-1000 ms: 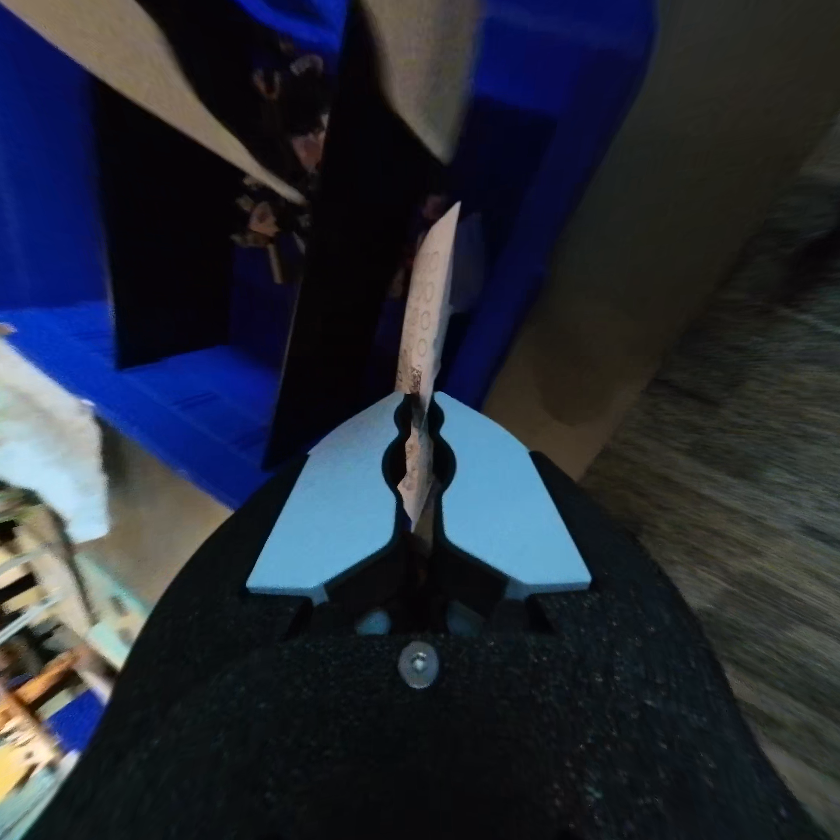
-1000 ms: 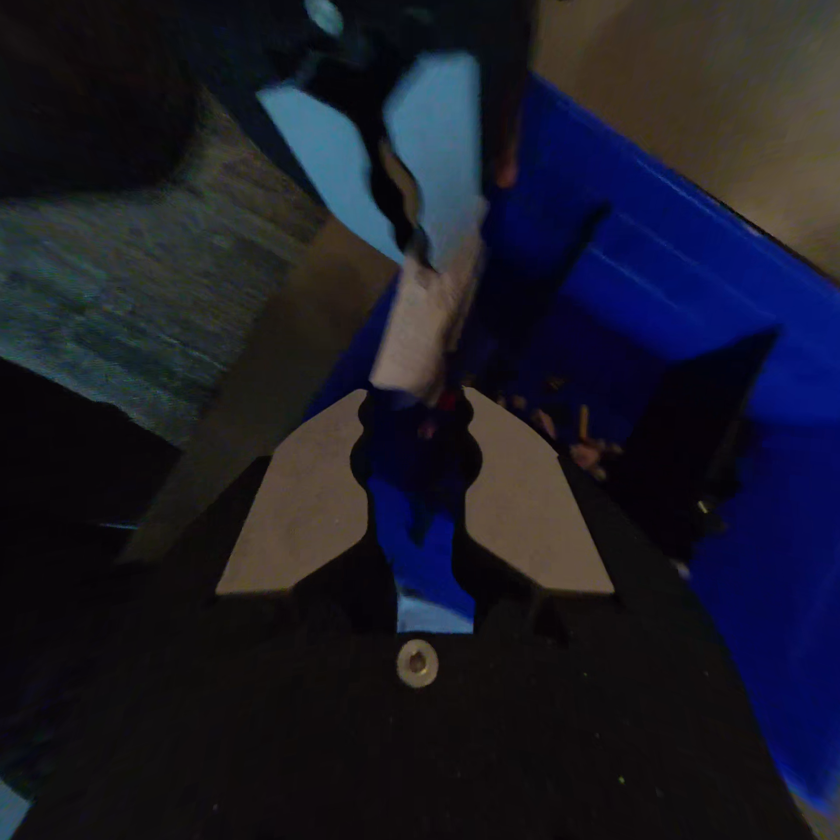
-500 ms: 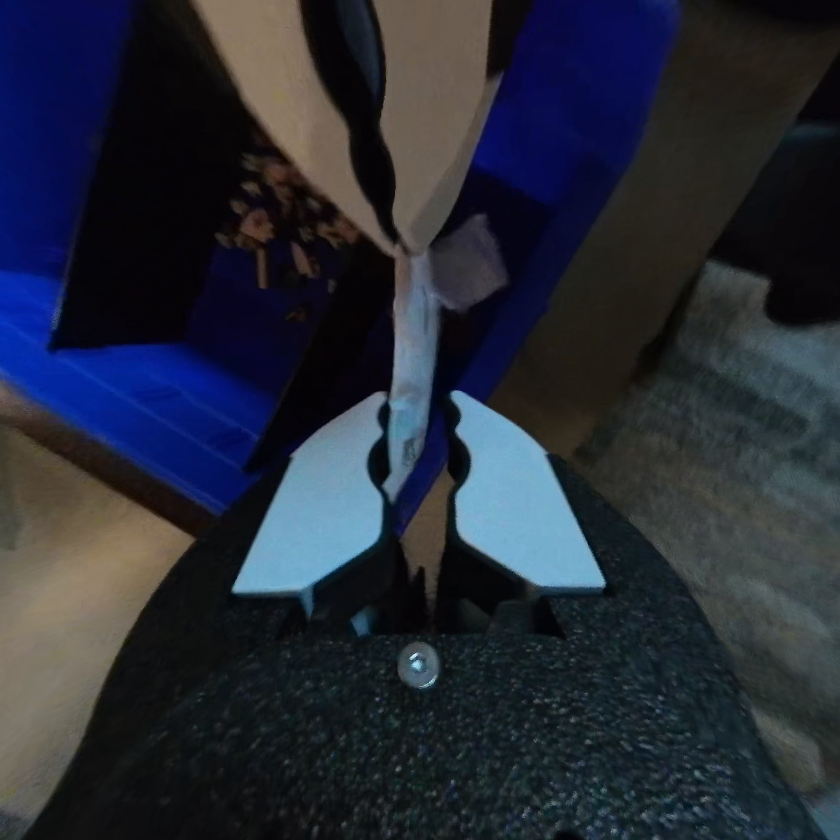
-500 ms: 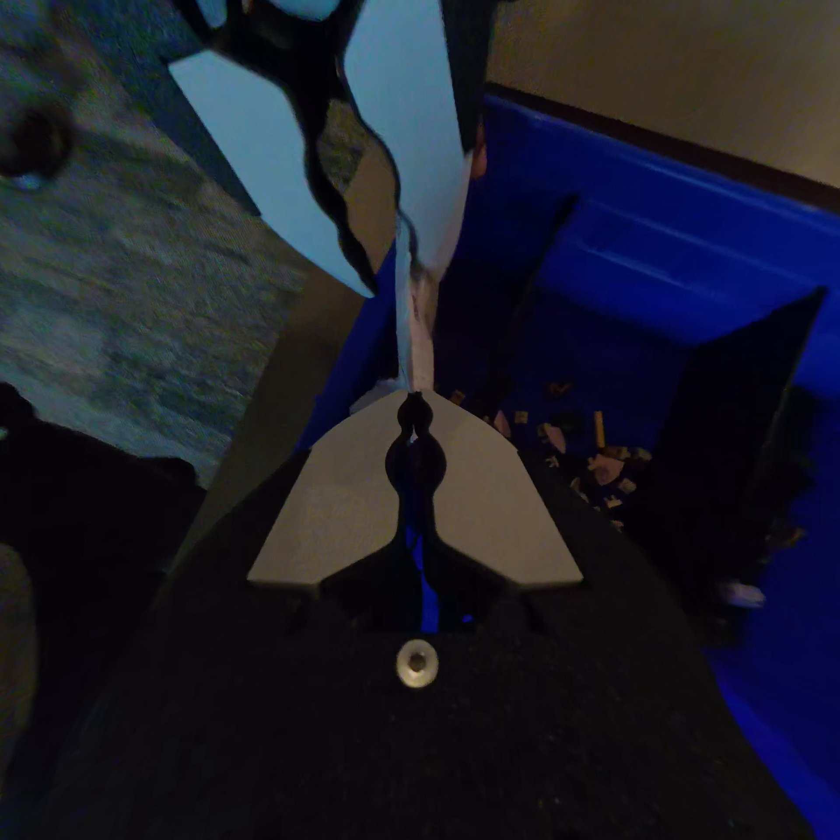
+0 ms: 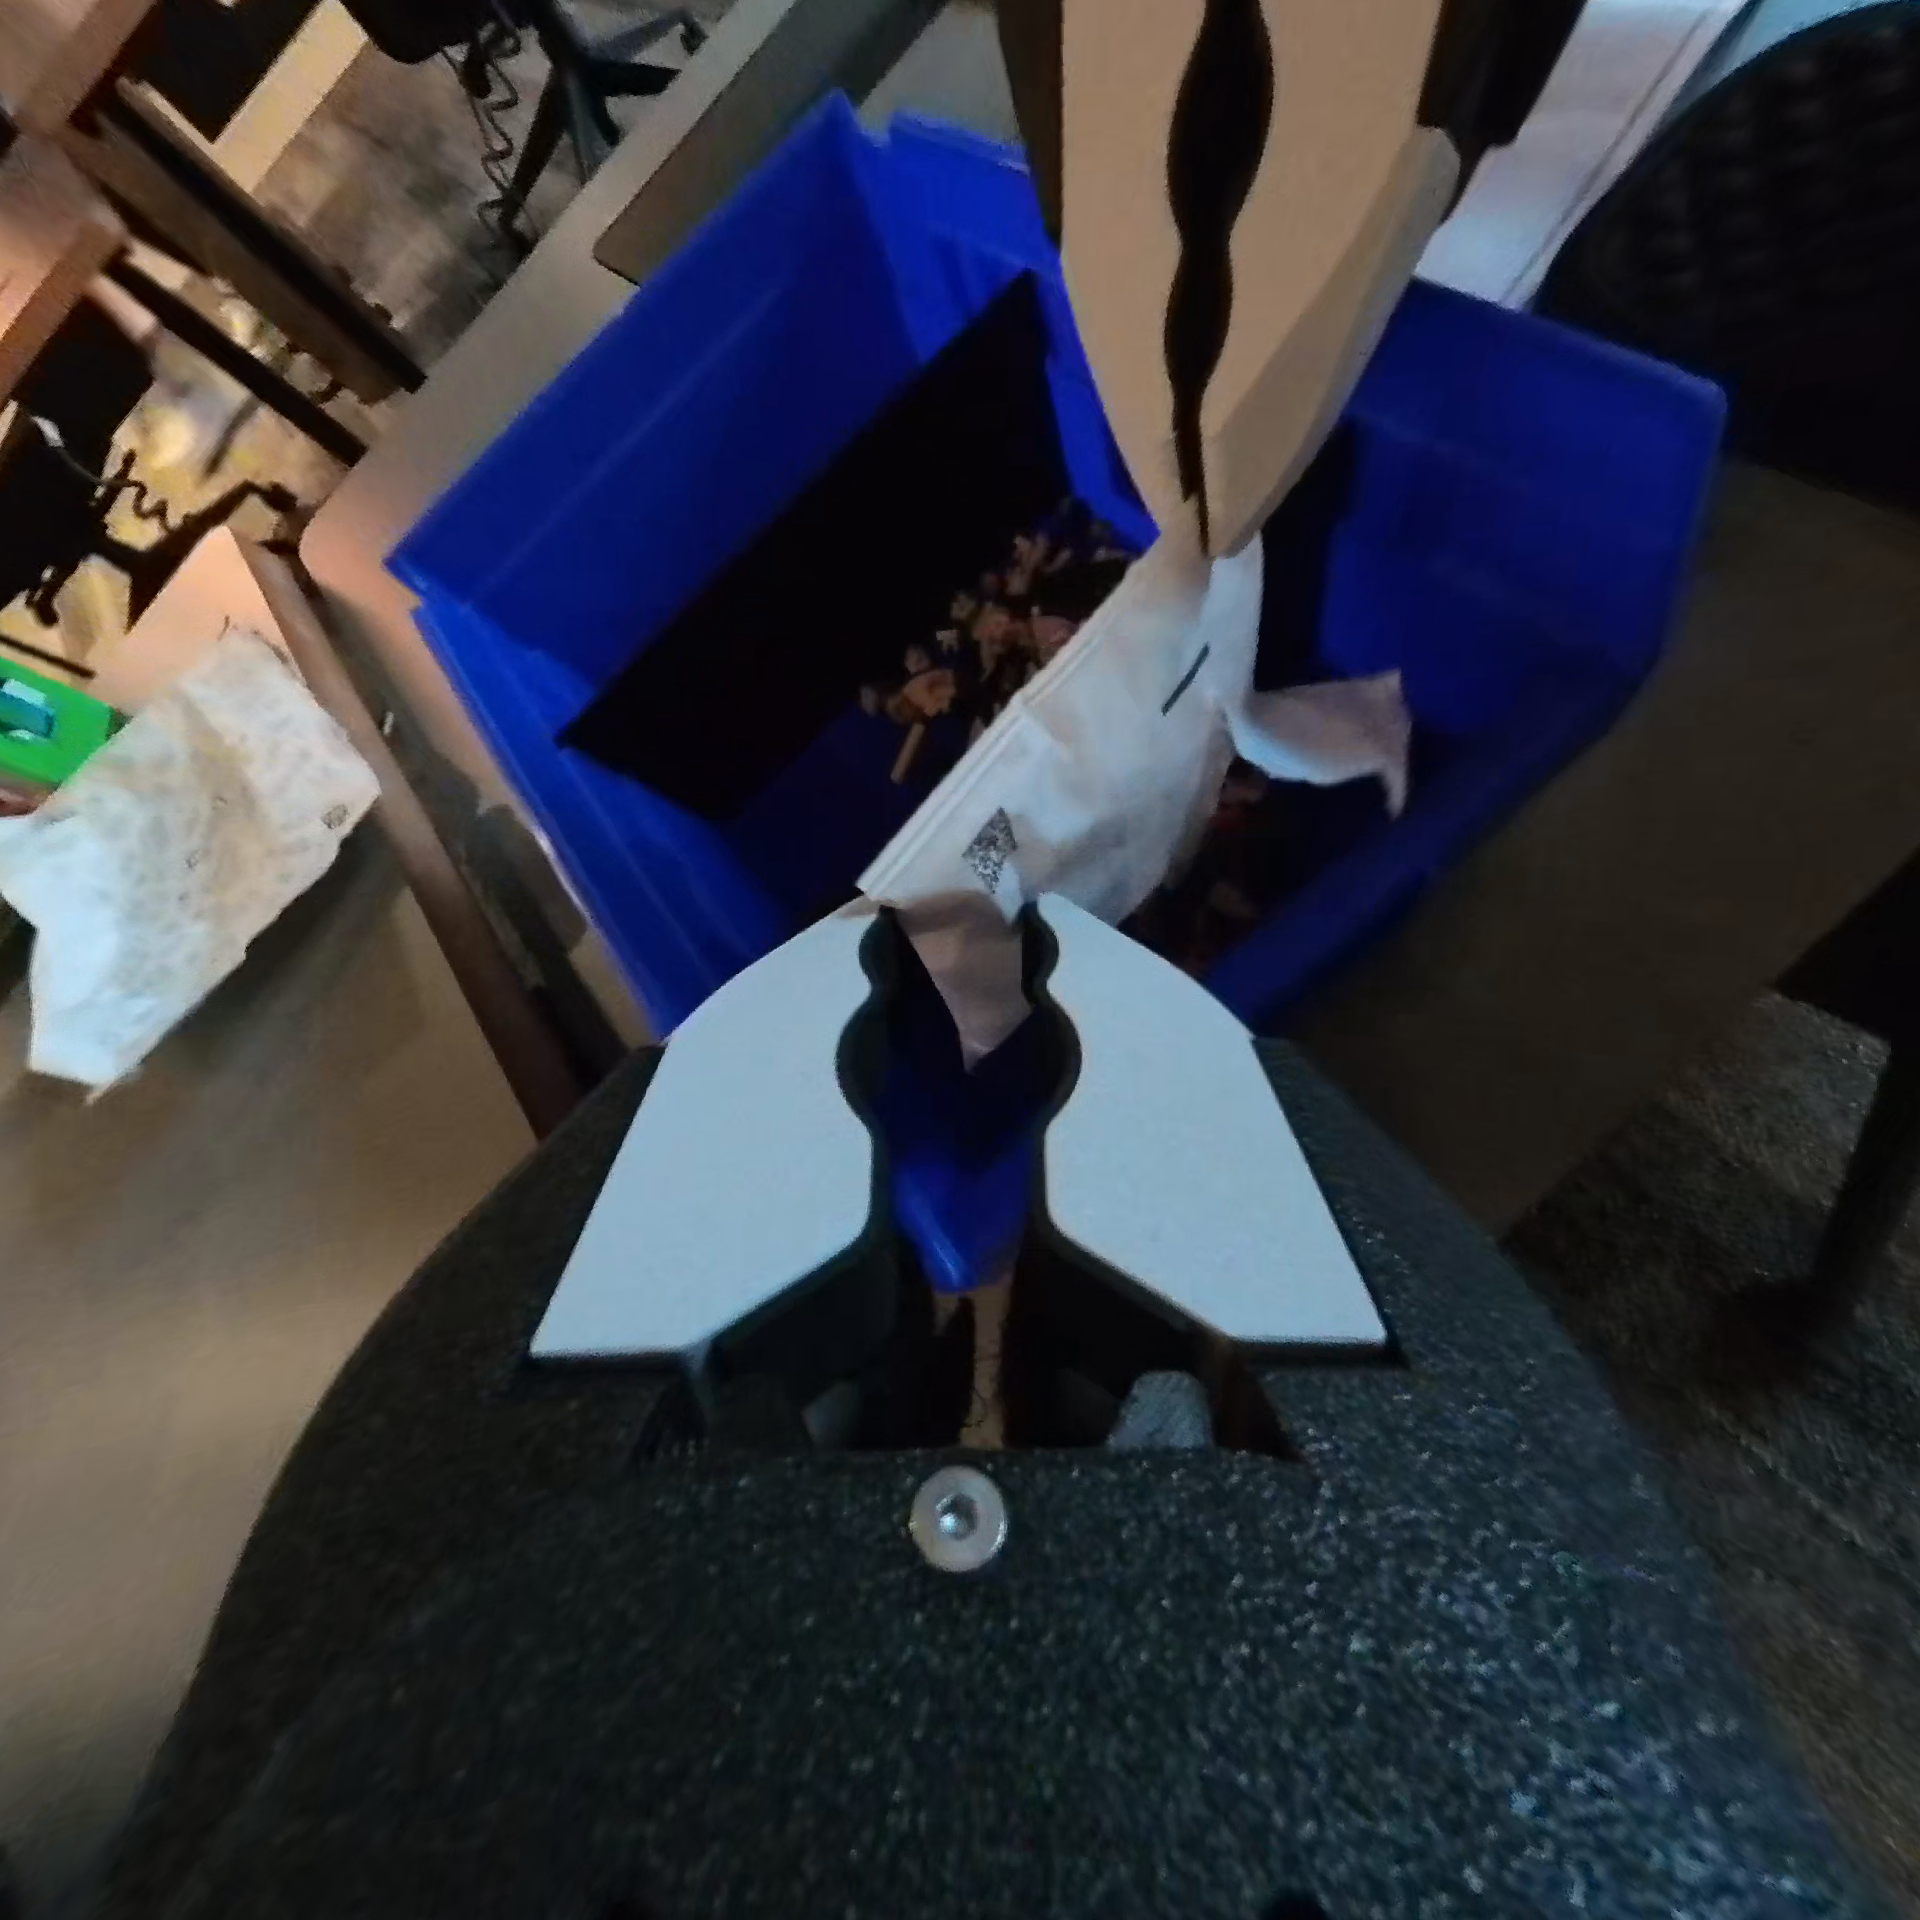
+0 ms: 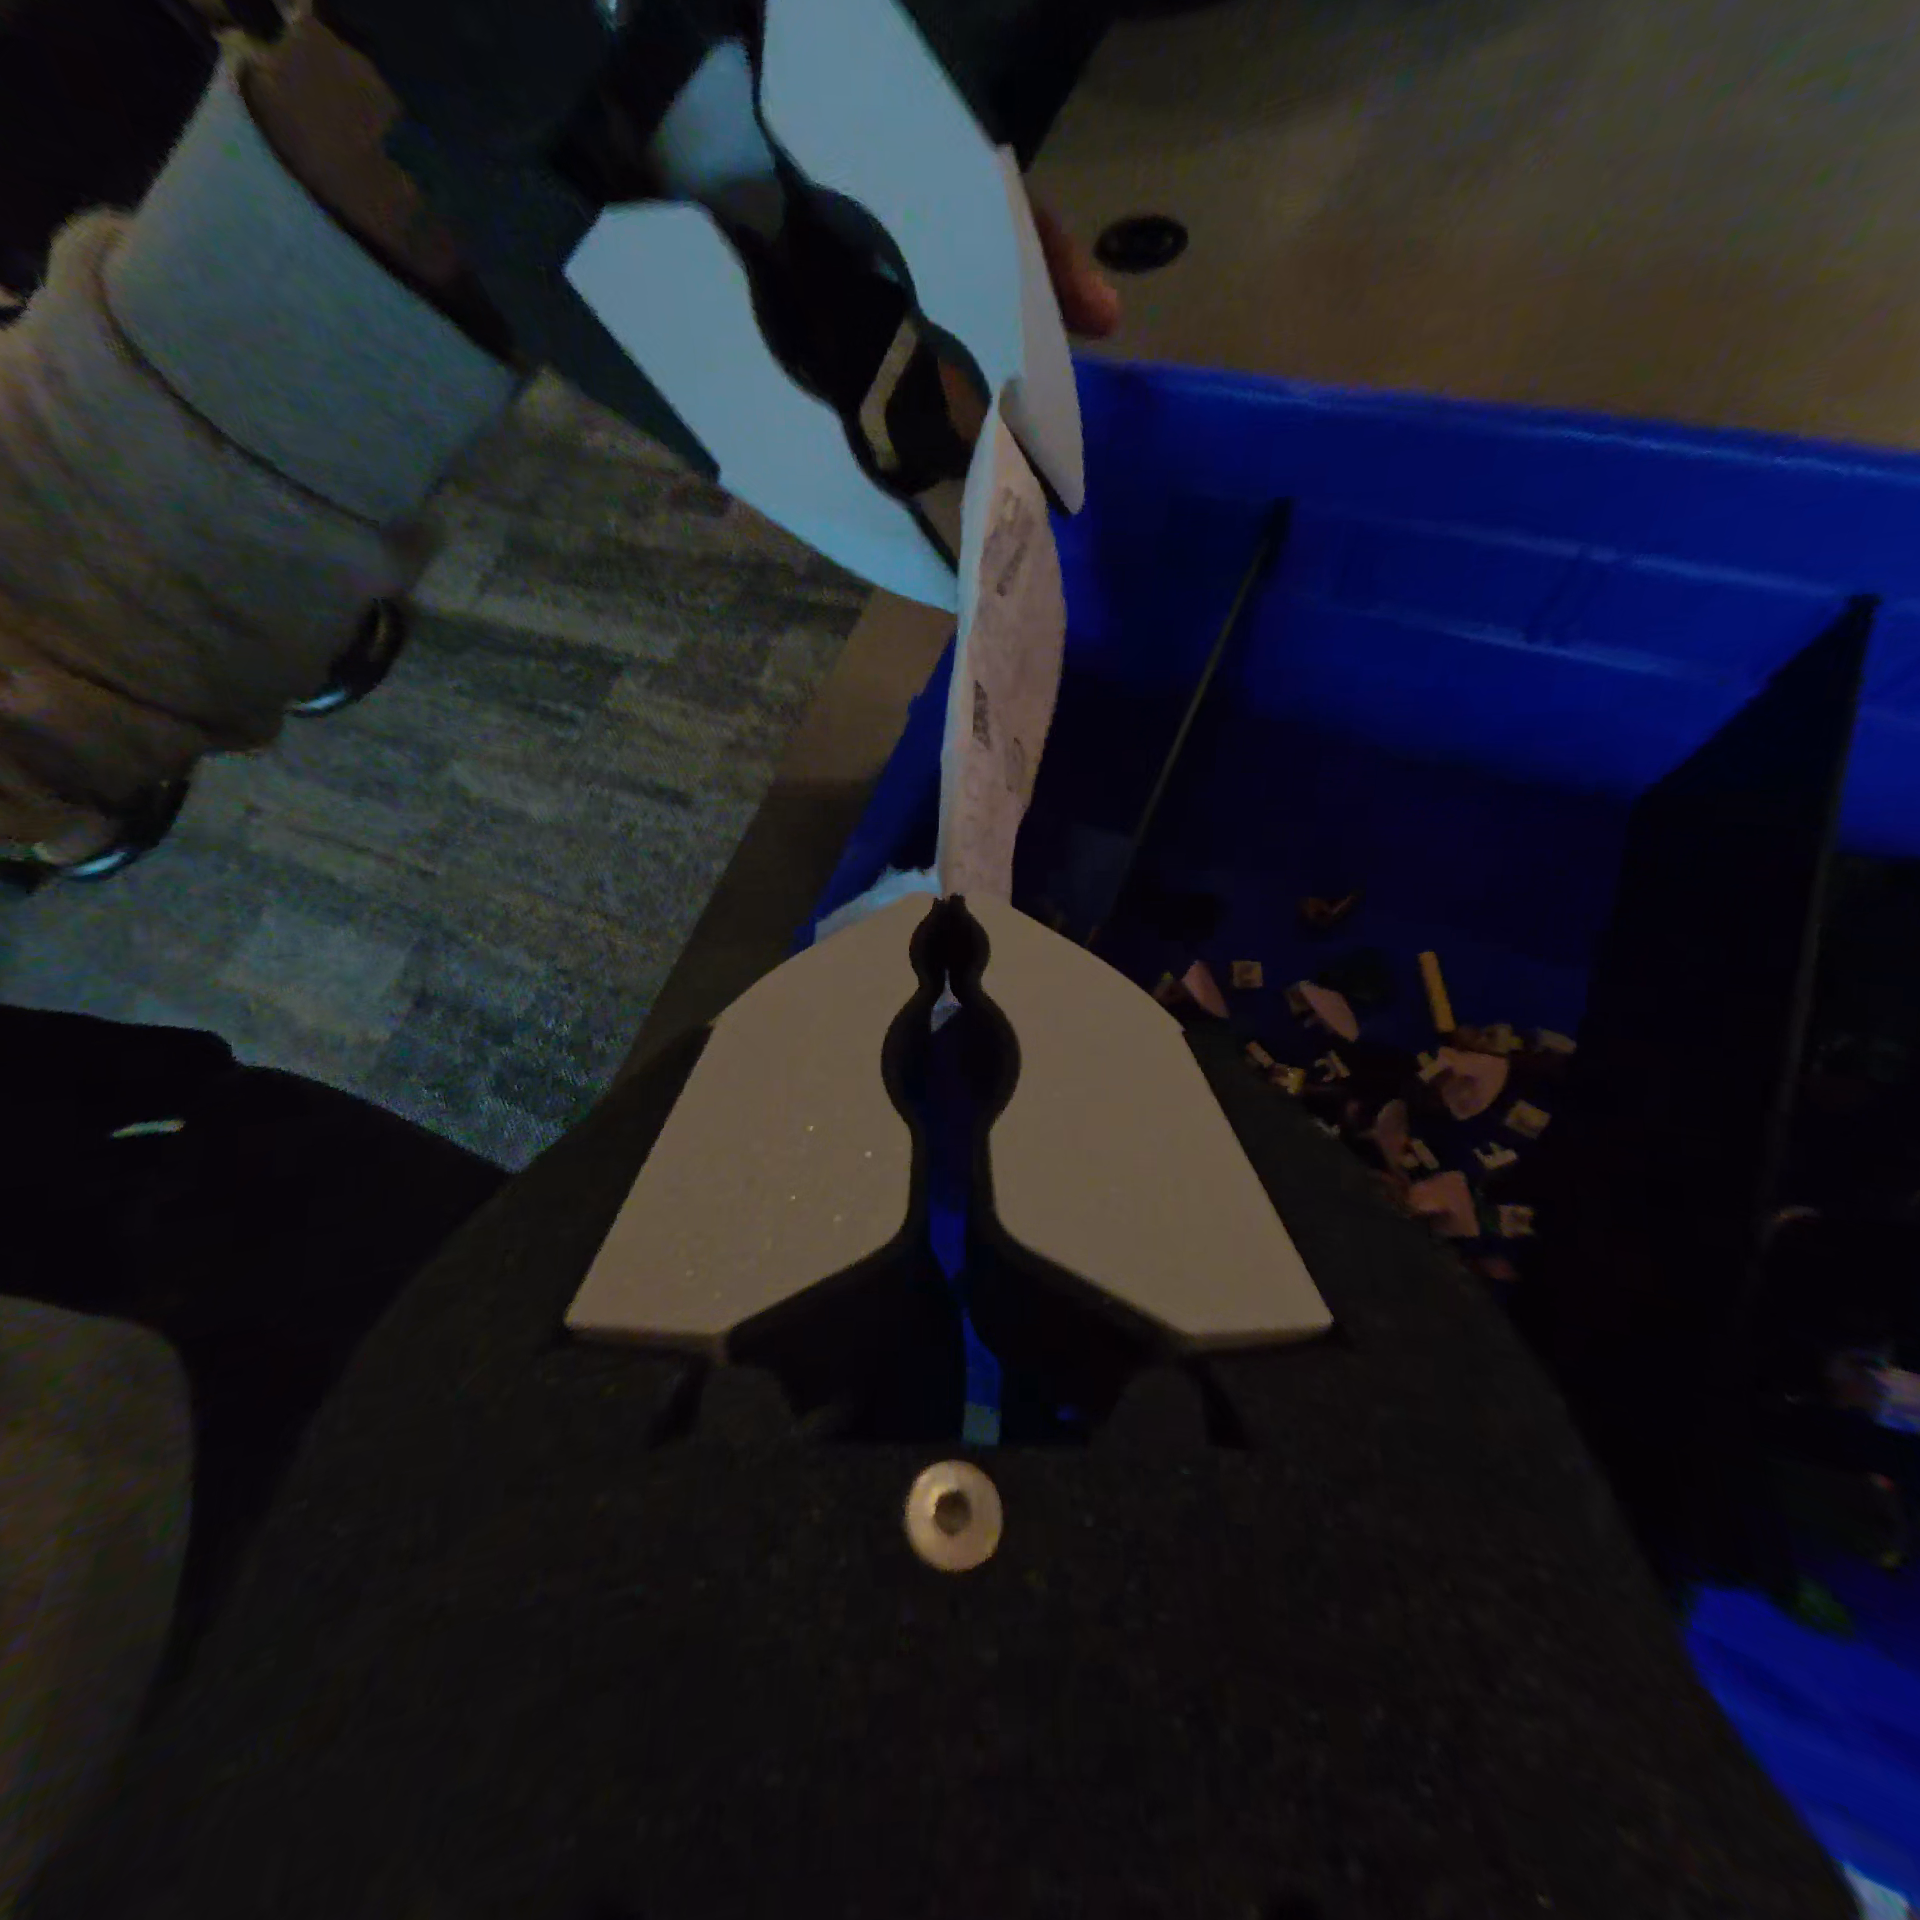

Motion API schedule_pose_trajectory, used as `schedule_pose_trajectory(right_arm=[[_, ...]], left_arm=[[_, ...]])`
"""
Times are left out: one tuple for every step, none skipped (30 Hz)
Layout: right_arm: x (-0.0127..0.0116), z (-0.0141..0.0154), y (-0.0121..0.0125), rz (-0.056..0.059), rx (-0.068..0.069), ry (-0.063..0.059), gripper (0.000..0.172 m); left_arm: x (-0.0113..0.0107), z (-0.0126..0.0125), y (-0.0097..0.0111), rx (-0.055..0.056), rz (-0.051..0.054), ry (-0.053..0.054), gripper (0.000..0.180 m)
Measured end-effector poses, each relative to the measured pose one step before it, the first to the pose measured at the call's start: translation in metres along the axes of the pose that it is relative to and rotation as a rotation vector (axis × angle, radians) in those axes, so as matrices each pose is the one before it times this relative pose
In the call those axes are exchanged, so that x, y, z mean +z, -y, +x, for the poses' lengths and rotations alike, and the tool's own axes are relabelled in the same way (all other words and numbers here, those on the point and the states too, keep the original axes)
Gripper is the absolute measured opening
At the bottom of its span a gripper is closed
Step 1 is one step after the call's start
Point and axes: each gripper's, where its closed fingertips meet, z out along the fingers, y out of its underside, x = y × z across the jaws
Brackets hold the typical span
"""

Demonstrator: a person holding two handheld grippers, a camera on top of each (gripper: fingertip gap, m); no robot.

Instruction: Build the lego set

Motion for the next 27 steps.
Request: schedule_pose_trajectory(right_arm=[[0.00083, -0.00069, -0.00323, -0.0124, -0.0073, 0.0006, 0.0], [0.0011, -0.00152, -0.00308, -0.0185, -0.0129, 0.0015, 0.0], [0.00145, -0.00294, -0.00375, -0.0331, -0.0111, 0.0097, 0.0], [0.00128, -0.00382, -0.00407, -0.0452, 0.0018, 0.0177, 0.005], [0.0011, -0.00297, -0.00183, -0.0413, 0.0063, 0.015, 0.016], [0.0009, -0.00182, 0.00219, -0.0146, -0.0046, 0.0044, 0.022], [0.00109, -0.00045, 0.00532, 0.0055, -0.0145, -0.007, 0.023], [0.00209, 0.00059, 0.00549, 0.0029, -0.0127, -0.0136, 0.025], [0.00291, 0.00252, 0.00364, -0.0116, -0.0087, -0.024, 0.026], [0.00384, 0.00451, 0.0012, -0.0229, -0.0119, -0.0357, 0.025], [0.00313, 0.00448, -0.00116, -0.0288, -0.0241, -0.0358, 0.003], [0.00151, 0.00465, 0.0002, -0.0036, -0.0228, -0.0401, 0.0], [-0.00042, 0.00264, 0.00183, 0.0192, -0.0084, -0.0215, 0.0], [-0.00167, 0.00013, 0.00187, 0.0279, 0.011, 0.0045, 0.0], [-0.00268, 0.00062, 0.00138, 0.0332, 0.0162, 0.0059, 0.0], [-0.00359, 0.00159, 0.00188, 0.0422, 0.003, -0.0031, 0.0], [-0.00409, 0.00259, 0.00166, 0.0428, -0.0067, -0.0121, 0.0], [-0.00392, 0.00136, 0.00147, 0.0368, -0.008, -0.0041, 0.0], [-0.00317, -0.00044, 0.00181, 0.0364, -0.0058, 0.0065, 0.0], [-0.00213, -0.00109, 0.00171, 0.0324, -0.0054, 0.0099, 0.0], [-0.00084, -0.00157, 0.00014, 0.0179, -0.016, 0.0095, 0.0], [0.00067, -0.00148, -0.00126, 0.005, -0.0259, 0.0044, 0.0], [0.00148, -0.00092, -0.00102, 0.0039, -0.0249, -0.003, 0.0], [0.00184, -0.0016, -0.00051, 0.0041, -0.0215, 0.0021, 0.0], [0.00182, -0.00157, -0.00061, 0.0023, -0.0132, 0.003, 0.0], [0.00168, 0.00021, -0.00241, -0.0131, -0.0037, -0.0052, 0.0], [0.00144, 0.00122, -0.00357, -0.0246, 0.0, -0.0103, 0.0]], left_arm=[[0.00055, 0.00052, 0.00021, 0.0153, -0.0184, -0.0126, 0.021], [0.00042, 0.00098, 0.00046, 0.0129, -0.0222, -0.0162, 0.019], [0.00042, 0.00075, 0.00098, 0.0125, -0.024, -0.0121, 0.018], [0.00023, 0.00246, 0.00074, 0.0144, -0.0316, -0.0207, 0.015], [0.00009, 0.00145, 0.00018, 0.0194, -0.0404, -0.0121, 0.015], [-0.00003, 0.00043, 0.00032, 0.0314, -0.0434, -0.0027, 0.015], [0.00008, 0.00004, 0.00222, 0.0279, -0.0297, -0.0012, 0.015], [0.00021, 0.00033, 0.00425, 0.0159, -0.0157, -0.0067, 0.015], [-0.00002, 0.00021, 0.00529, 0.0148, -0.0069, -0.0054, 0.015], [-0.00036, -0.00004, 0.00593, 0.0221, -0.0001, -0.0012, 0.015], [-0.00076, -0.00014, 0.00627, 0.0198, 0.0065, 0.0017, 0.015], [-0.00091, -0.00078, 0.00322, 0.0113, -0.0058, 0.0051, 0.015], [-0.00107, -0.00267, -0.0013, 0.007, -0.0223, 0.0212, 0.016], [-0.00171, -0.00221, 0.00079, -0.0052, 0.0098, 0.0217, 0.016], [-0.00224, -0.00128, 0.00057, -0.0244, 0.026, 0.0165, 0.019], [-0.00219, -0.00298, -0.00241, -0.0371, 0.0226, 0.0274, 0.025], [-0.00175, -0.00255, -0.00511, -0.0395, 0.0182, 0.026, 0.031], [-0.00103, 0.00005, -0.00662, -0.0399, 0.015, 0.0085, 0.034], [-0.00014, 0.00104, -0.00564, -0.04, 0.0186, 0.0013, 0.038], [0.00027, 0.00126, -0.00283, -0.0392, 0.0284, -0.0013, 0.041], [0.00034, 0.00403, 0.00068, -0.0328, 0.0401, -0.0216, 0.044], [0.00034, 0.00293, 0.00362, -0.0297, 0.0488, -0.0183, 0.047], [0.00039, 0.002, 0.00357, -0.0209, 0.0392, -0.0168, 0.046], [0.00037, -0.00026, 0.00271, -0.0086, 0.0282, -0.0054, 0.039], [0.00025, -0.00154, 0.0003, 0.0025, 0.0098, 0.0008, 0.03], [0.00016, 0.00046, -0.00159, 0.0098, -0.0061, -0.0146, 0.026], [0.00024, 0.00031, -0.00238, 0.0092, -0.0164, -0.0096, 0.021]])
